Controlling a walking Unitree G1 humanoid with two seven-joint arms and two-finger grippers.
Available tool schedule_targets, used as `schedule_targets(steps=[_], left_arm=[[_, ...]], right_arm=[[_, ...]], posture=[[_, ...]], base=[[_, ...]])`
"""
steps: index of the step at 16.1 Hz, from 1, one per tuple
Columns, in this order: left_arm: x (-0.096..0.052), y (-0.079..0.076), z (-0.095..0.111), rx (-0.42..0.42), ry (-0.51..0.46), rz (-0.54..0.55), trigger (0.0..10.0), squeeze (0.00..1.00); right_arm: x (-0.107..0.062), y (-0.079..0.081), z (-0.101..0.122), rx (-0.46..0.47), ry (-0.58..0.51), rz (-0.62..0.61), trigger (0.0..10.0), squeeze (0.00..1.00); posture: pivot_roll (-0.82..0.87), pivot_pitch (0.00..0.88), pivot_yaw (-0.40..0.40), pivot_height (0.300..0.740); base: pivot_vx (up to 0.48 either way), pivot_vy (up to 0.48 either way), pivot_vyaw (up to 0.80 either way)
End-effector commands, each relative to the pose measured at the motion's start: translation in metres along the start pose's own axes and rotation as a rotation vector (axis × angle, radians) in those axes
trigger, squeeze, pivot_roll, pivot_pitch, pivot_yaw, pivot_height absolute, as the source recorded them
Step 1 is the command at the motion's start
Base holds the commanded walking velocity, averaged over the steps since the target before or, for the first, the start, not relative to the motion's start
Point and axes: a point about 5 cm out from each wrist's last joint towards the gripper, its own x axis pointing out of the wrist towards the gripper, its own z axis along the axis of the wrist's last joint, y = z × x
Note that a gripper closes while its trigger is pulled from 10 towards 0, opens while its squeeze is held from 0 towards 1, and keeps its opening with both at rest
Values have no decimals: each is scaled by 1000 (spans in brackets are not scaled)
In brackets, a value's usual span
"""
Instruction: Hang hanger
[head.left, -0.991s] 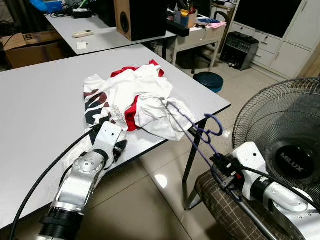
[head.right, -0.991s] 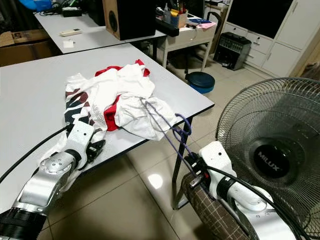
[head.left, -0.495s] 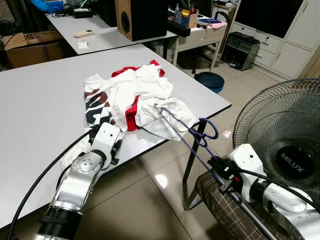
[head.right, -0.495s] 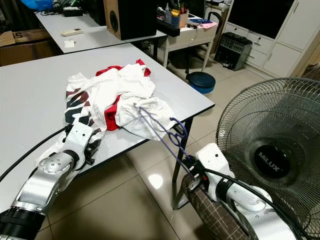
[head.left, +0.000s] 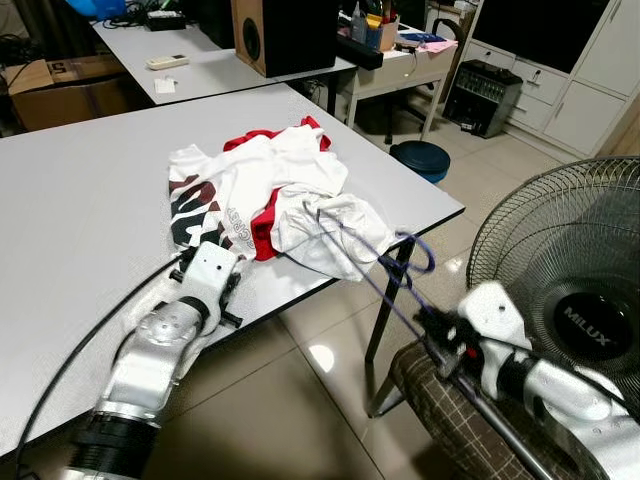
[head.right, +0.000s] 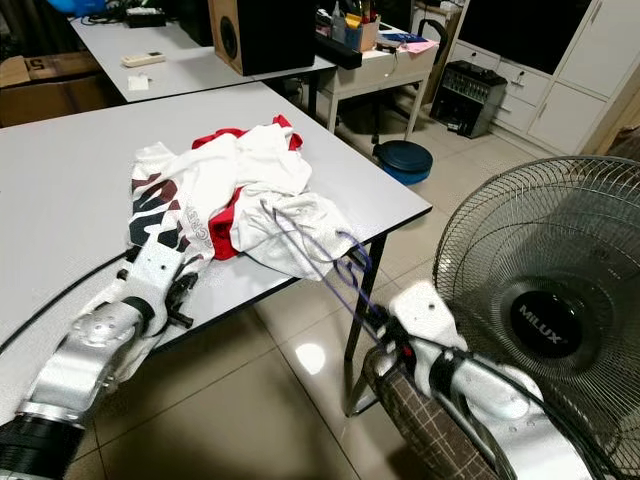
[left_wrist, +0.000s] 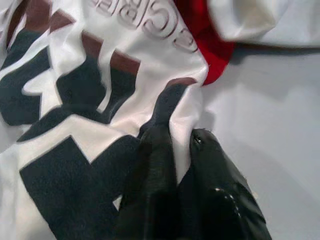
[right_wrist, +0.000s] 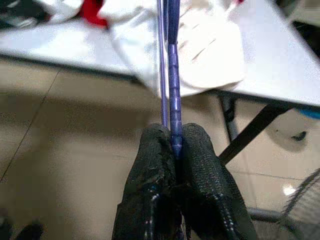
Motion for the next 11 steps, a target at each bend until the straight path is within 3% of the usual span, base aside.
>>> schedule_targets(steps=[1,4,5,6,7,8,9,11], left_arm=[[-2,8,21,11,-84,-18,0,0],[-14,30,71,25,-279,-116,0,0],[-28,45,115,37,-446,-197,0,0],[-45,60,151,-12,-587,-246,0,0],[-46,61,153,-17,-597,-249,0,0],[-63,77,177,-61,-700,-276,0,0],[-77,95,186,-94,-756,-279,0,0],[-74,105,162,-24,-639,-254,0,0]], right_arm=[[-2,-12,3,0,-20,-63,10000,0],[-1,-15,8,21,-57,-67,10000,0],[-2,-15,10,17,-76,-49,10000,0],[-2,-18,11,16,-94,-48,10000,0],[-2,-19,11,16,-95,-48,10000,0],[-1,-22,14,31,-118,-61,10000,0],[1,-23,16,47,-139,-69,10000,0],[3,-20,16,49,-147,-56,10000,0]], posture=[[-99,0,-57,740],[-88,0,-65,740],[-80,0,-70,740],[-78,0,-71,740],[-78,0,-71,740],[-63,0,-72,740],[-48,0,-71,740],[-45,0,-69,740]], base=[[0,0,0],[0,0,0],[0,0,0],[0,0,0],[0,0,0],[0,0,0],[0,0,0],[0,0,0]])
